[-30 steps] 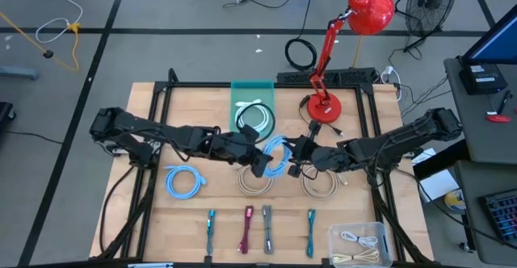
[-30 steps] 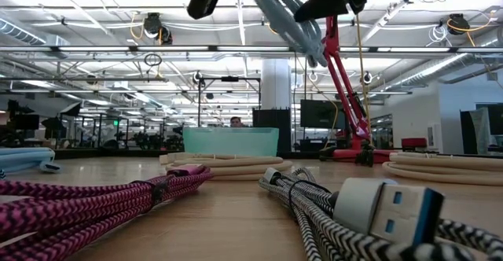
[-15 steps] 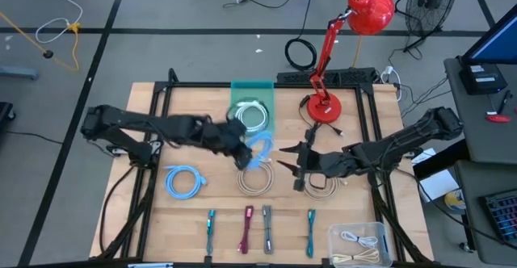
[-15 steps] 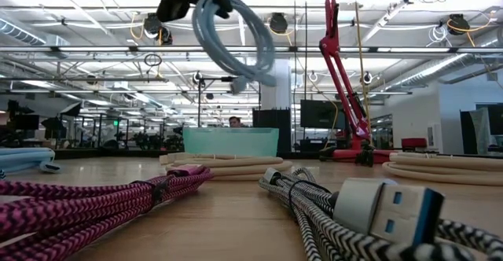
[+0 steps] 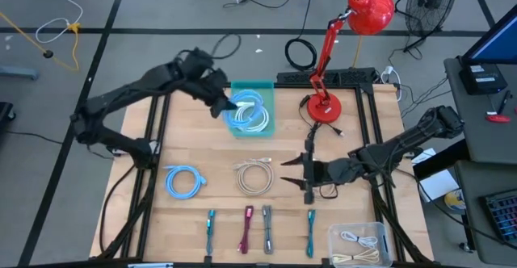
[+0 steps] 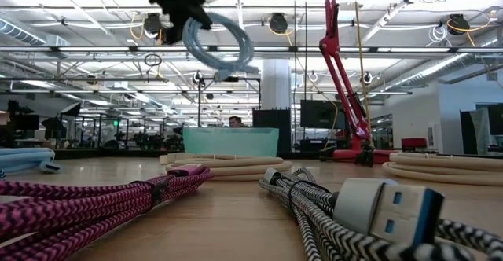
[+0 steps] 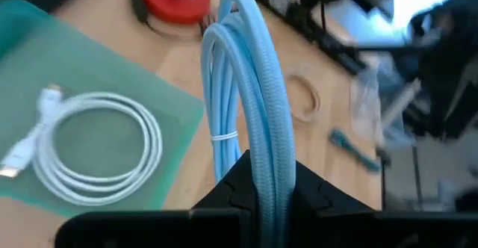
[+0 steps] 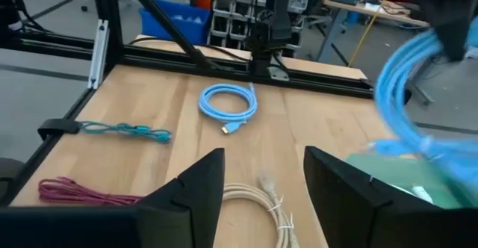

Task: Pick & Place USB Port
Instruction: Put the right blue HDMI cable into the green bin

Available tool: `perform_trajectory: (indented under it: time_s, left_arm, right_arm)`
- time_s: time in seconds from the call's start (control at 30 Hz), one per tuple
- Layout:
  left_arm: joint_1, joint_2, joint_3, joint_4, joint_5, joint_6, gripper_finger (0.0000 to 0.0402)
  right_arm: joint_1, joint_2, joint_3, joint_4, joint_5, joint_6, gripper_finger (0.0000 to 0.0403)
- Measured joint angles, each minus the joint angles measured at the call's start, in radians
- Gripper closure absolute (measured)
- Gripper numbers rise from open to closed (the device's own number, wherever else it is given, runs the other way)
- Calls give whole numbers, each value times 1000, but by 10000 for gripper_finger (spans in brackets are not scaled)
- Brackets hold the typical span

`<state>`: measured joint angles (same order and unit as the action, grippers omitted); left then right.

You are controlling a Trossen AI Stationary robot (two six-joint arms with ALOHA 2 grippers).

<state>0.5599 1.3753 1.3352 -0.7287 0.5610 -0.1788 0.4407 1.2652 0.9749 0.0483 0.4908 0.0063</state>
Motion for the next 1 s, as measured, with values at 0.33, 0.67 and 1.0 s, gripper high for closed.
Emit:
perform_trajectory:
  time_s: [0.33, 0.67, 1.0]
  left_arm:
    - [129, 328, 238, -136, 92, 297, 373]
    - [212, 591, 521, -452, 94, 453, 374]
    - [238, 613, 527, -571, 237, 591, 374]
  right_arm:
    - [-3, 0, 0, 0, -3, -15, 231]
    - [-3, 0, -1, -31, -2, -18, 232]
    - [-3, 0, -1, -56, 4, 8, 232]
